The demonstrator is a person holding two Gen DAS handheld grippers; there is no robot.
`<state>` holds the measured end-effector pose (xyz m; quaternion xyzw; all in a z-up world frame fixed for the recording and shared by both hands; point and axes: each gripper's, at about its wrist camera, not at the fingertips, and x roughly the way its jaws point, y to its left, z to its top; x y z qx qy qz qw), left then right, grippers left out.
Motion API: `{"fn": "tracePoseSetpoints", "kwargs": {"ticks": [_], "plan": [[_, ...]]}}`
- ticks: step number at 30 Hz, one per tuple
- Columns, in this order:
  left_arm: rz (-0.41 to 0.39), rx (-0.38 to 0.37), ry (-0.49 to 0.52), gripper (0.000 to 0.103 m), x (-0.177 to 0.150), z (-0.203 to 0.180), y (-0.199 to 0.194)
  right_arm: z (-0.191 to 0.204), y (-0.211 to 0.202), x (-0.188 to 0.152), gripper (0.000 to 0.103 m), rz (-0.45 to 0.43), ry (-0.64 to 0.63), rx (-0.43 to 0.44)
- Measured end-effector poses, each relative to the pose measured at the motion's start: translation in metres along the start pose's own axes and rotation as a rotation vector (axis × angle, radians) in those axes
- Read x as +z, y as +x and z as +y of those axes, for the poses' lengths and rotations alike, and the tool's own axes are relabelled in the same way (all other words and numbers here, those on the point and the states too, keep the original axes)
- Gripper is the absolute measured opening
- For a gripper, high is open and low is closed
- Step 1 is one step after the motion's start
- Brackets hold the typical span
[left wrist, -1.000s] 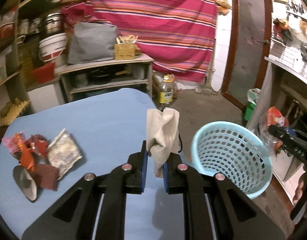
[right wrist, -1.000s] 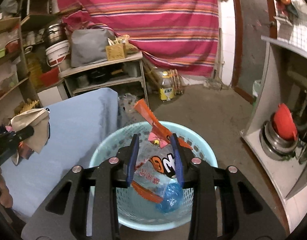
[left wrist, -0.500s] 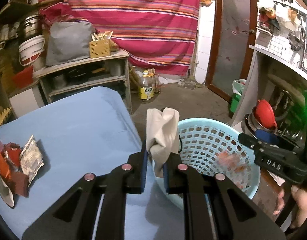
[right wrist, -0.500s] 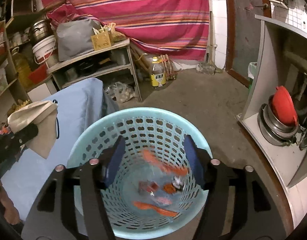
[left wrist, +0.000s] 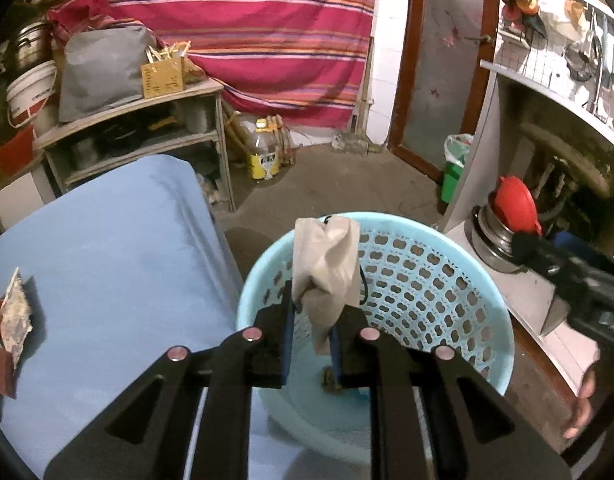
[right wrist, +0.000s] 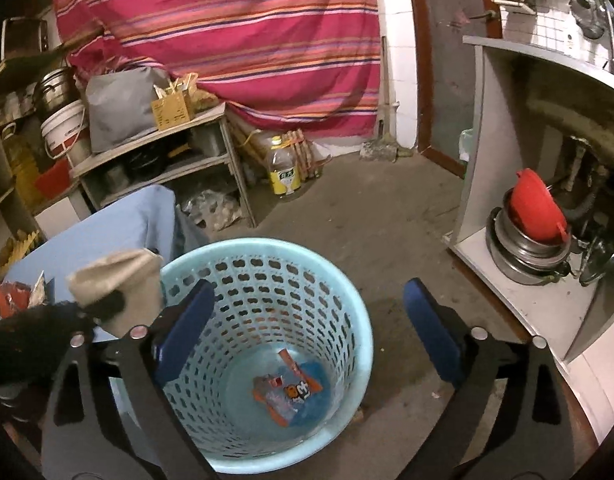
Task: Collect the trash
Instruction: 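Move both tools over the basket and open them to drop the items, then return to the table and grasp the black ribbed cup with the left tool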
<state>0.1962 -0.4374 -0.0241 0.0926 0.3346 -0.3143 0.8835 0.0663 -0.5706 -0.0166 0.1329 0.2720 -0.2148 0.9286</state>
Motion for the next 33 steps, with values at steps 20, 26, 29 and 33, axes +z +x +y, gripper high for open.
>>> {"fn": "tracePoseSetpoints", "kwargs": {"ticks": [20,26,29,33], "plan": [[0.005,0.068,-0.038,0.08,-0.017,0.059,-0.028,0.023,0.008,0.004,0.098,0.003,0.002,0.022],[-0.044,0.212,-0.057,0.09,-0.043,0.126,-0.082,0.078,0.016,0.0,0.099,0.013,-0.053,0.102],[-0.046,0.298,-0.065,0.091,-0.06,0.168,-0.108,0.119,0.024,-0.006,0.099,0.028,-0.115,0.133],[-0.054,0.385,-0.146,0.091,-0.086,0.232,-0.144,0.175,0.03,-0.017,0.099,0.044,-0.174,0.201]]}}
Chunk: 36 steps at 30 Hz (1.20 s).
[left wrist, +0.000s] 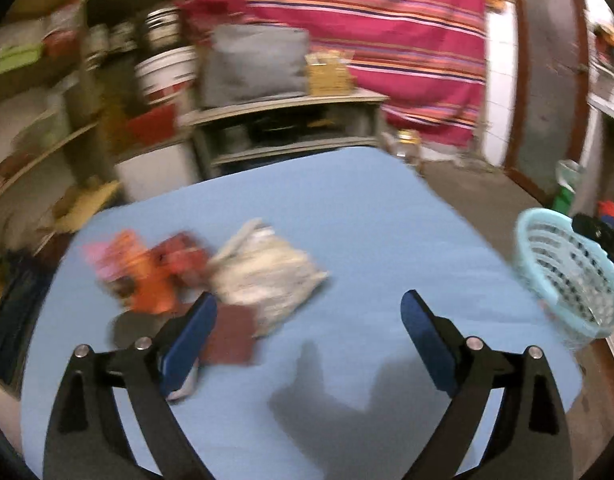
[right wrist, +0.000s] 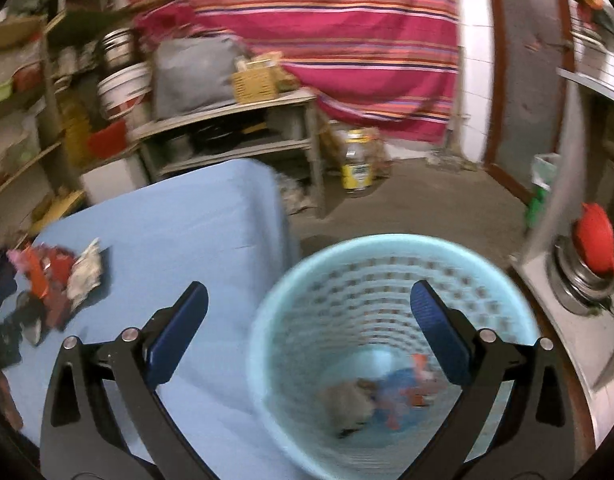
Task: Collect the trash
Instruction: 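Return to the table and grasp the black ribbed cup with the left tool, then grasp the maroon scouring pad with the right tool while the left tool holds the cup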
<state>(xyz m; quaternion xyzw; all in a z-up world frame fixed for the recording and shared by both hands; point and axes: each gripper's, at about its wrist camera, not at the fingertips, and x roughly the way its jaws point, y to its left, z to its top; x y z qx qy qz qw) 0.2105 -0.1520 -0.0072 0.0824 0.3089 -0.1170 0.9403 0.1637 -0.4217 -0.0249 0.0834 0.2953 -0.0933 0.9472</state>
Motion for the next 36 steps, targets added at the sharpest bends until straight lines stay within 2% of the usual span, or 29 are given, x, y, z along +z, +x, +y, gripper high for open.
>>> {"fn": "tracePoseSetpoints", "kwargs": {"ticks": [3,6,11,19,21,23,28,32,36], "plan": [[0.016,0.056,-0.036,0.091,-0.011,0.049,0.002,0.037,0.013,-0.002,0.099,0.022,-0.028,0.042],[0.043,0.081,-0.06,0.091,-0.023,0.087,0.009,0.07,0.021,-0.003,0.099,0.037,-0.059,0.05],[0.093,0.044,-0.097,0.091,-0.045,0.122,0.027,0.118,0.034,-0.006,0.099,0.046,-0.137,0.025],[0.11,-0.025,-0.05,0.091,-0.045,0.126,0.05,0.153,0.065,-0.012,0.099,0.127,-0.152,0.06],[0.138,-0.045,-0.036,0.091,-0.044,0.125,0.061,0.16,0.069,-0.011,0.099,0.134,-0.157,0.066],[0.156,-0.043,-0.025,0.091,-0.045,0.124,0.069,0.168,0.071,-0.009,0.099,0.132,-0.16,0.077],[0.141,-0.04,-0.015,0.088,-0.045,0.126,0.071,0.187,0.075,-0.005,0.099,0.129,-0.163,0.116],[0.126,-0.024,-0.009,0.088,-0.046,0.13,0.061,0.213,0.078,-0.008,0.099,0.126,-0.197,0.148],[0.105,0.03,-0.013,0.088,-0.045,0.148,0.041,0.249,0.077,-0.016,0.099,0.126,-0.269,0.185]]}}
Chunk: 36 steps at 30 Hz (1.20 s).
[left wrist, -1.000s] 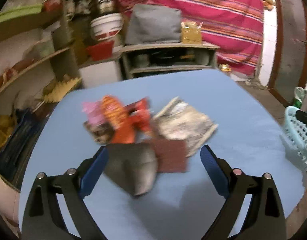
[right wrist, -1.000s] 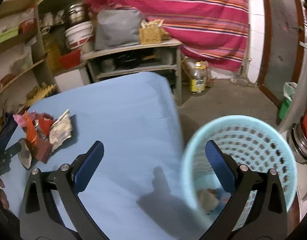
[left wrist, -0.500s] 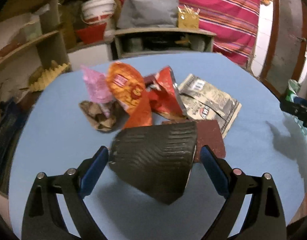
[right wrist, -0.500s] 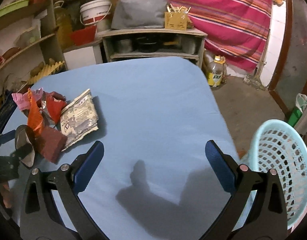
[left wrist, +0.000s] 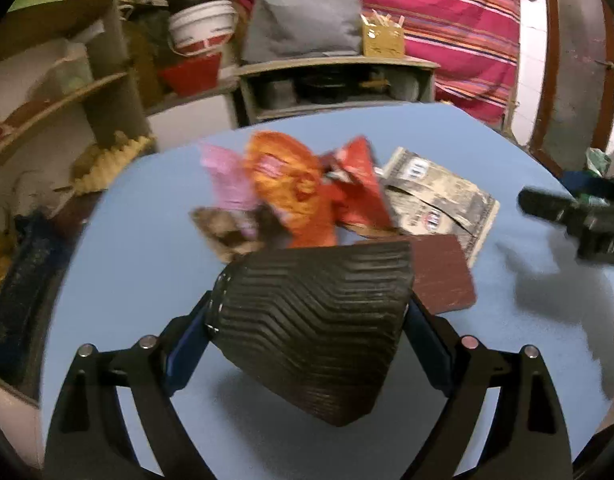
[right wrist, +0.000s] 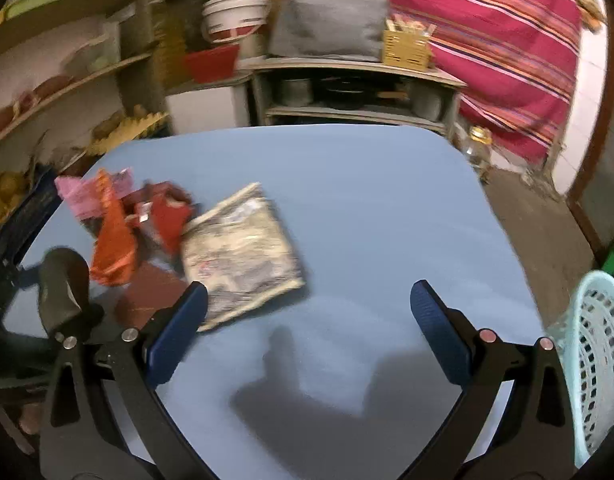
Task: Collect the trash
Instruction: 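Grasp the maroon scouring pad with the right tool while the left tool holds the cup, then carry the cup in the left tool and pad in the right tool over the basket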
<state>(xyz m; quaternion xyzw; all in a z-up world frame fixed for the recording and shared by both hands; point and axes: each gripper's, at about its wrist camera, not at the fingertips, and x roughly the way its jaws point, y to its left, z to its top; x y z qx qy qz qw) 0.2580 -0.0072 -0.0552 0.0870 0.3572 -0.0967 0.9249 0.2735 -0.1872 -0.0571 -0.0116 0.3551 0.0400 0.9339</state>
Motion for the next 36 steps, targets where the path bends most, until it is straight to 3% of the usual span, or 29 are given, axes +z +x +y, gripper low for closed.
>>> {"fn": "tracePoseSetpoints", "kwargs": {"ticks": [7,18,21,26,29,33,34,36], "plan": [[-0.037,0.149,-0.068,0.088,-0.002,0.06,-0.027,0.067,0.014,-0.007,0.099,0.029,-0.114,0.015],[-0.032,0.209,-0.228,0.088,-0.017,0.131,-0.047,0.134,0.055,-0.009,0.098,0.12,-0.119,-0.083],[-0.029,0.208,-0.242,0.088,-0.019,0.138,-0.049,0.142,0.066,-0.012,0.098,0.141,-0.155,-0.145],[-0.027,0.197,-0.254,0.088,-0.02,0.142,-0.051,0.135,0.07,-0.013,0.097,0.146,-0.131,-0.128],[-0.028,0.192,-0.245,0.088,-0.019,0.138,-0.05,0.131,0.069,-0.012,0.088,0.138,-0.135,-0.112],[-0.029,0.192,-0.226,0.088,-0.018,0.132,-0.048,0.125,0.064,-0.011,0.084,0.124,-0.138,-0.08],[-0.029,0.193,-0.223,0.088,-0.017,0.13,-0.048,0.125,0.061,-0.011,0.07,0.119,-0.142,-0.072],[-0.027,0.189,-0.219,0.088,-0.016,0.127,-0.046,0.125,0.05,-0.008,0.056,0.108,-0.157,-0.057]]}}
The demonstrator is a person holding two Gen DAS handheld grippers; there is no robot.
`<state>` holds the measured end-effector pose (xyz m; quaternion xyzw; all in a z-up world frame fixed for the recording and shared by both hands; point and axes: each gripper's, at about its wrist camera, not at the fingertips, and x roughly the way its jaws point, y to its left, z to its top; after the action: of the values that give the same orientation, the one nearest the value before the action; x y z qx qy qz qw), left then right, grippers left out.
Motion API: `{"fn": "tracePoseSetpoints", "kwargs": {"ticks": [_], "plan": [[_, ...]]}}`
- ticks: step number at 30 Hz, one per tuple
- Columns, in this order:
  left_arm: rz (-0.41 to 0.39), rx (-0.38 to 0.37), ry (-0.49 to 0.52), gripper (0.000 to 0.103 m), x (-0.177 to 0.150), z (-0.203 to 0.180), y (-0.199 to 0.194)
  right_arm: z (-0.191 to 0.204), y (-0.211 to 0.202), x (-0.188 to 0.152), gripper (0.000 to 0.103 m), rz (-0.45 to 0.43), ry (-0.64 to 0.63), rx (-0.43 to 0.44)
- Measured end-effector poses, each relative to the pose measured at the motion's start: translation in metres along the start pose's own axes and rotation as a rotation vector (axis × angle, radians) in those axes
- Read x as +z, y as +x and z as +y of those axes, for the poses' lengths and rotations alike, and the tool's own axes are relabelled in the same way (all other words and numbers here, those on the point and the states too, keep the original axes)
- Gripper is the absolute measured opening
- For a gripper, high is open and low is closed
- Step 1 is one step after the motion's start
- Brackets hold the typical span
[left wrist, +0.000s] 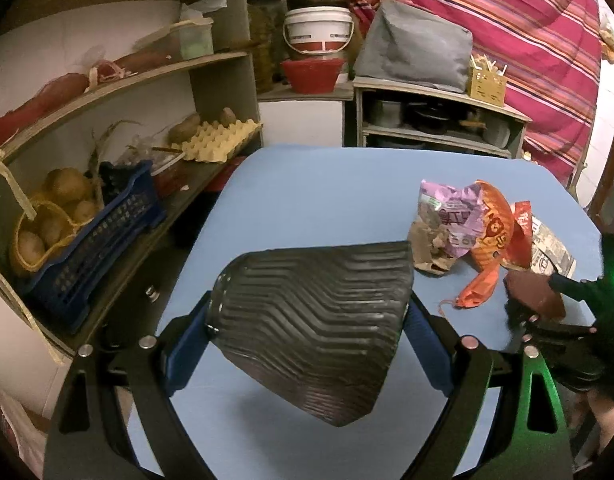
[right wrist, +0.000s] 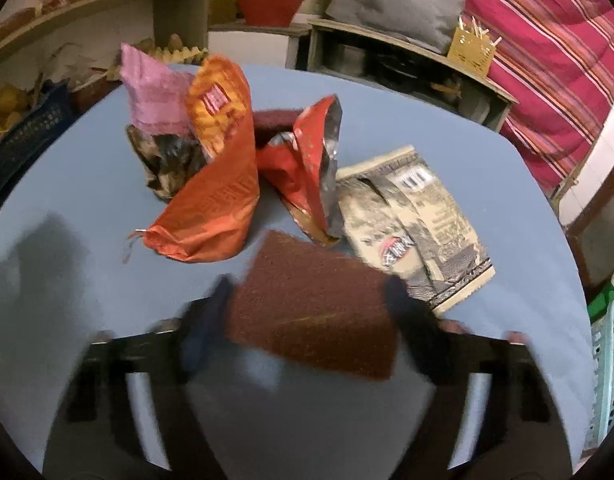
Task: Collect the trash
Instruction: 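Carry the cup in the left tool and pad in the right tool over the basket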
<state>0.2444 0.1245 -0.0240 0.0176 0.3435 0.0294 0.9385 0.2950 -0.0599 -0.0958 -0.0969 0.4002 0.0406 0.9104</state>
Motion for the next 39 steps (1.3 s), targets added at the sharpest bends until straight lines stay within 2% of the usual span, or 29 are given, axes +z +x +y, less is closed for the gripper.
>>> {"fn": "tracePoseSetpoints", "kwargs": {"ticks": [1,4,6,7,8,9,13,18,20,22,24,27,34,39], "plan": [[-0.001,-0.001,0.003,0.088,-0.001,-0.002,0.0,0.0,-0.002,0.001,0.052,0.003,-0.009,0.006],[0.006,-0.004,0.009,0.088,-0.003,-0.008,0.002,-0.004,0.0,-0.004,0.052,0.037,-0.039,0.051],[0.019,-0.018,-0.003,0.088,-0.005,-0.01,0.003,-0.004,0.0,-0.008,0.056,0.021,-0.056,0.053],[0.021,-0.021,-0.005,0.088,-0.006,-0.01,0.002,-0.004,0.001,-0.008,0.062,0.021,-0.061,0.04],[0.022,-0.02,-0.003,0.088,-0.006,-0.011,0.002,-0.003,0.001,-0.009,0.086,0.021,-0.056,0.03],[0.019,-0.013,0.004,0.088,-0.008,-0.013,0.0,-0.004,0.002,-0.009,0.099,0.011,-0.037,0.024],[0.019,-0.003,0.009,0.088,-0.012,-0.01,-0.003,-0.003,0.015,-0.005,0.099,0.049,-0.018,0.014],[0.03,0.013,0.004,0.088,-0.013,-0.001,0.002,0.0,0.019,-0.006,0.098,0.038,-0.045,0.004],[0.034,0.01,-0.005,0.088,-0.012,0.001,0.004,0.001,0.018,-0.006,0.091,0.029,-0.056,0.001],[0.032,0.004,-0.01,0.088,-0.01,0.002,0.005,-0.001,0.018,-0.005,0.08,0.023,-0.057,-0.009],[0.026,0.002,-0.006,0.088,-0.008,0.001,0.004,-0.005,0.019,-0.003,0.081,0.031,-0.051,0.007],[0.016,0.002,0.008,0.088,-0.01,-0.002,0.001,-0.006,0.023,-0.002,0.098,0.074,-0.048,0.005],[0.021,-0.001,0.003,0.088,-0.011,-0.002,0.0,-0.014,0.026,0.002,0.099,0.122,0.061,0.007],[0.018,0.002,-0.006,0.088,-0.008,0.002,0.001,-0.015,0.032,0.002,0.099,0.102,0.089,0.008]]}}
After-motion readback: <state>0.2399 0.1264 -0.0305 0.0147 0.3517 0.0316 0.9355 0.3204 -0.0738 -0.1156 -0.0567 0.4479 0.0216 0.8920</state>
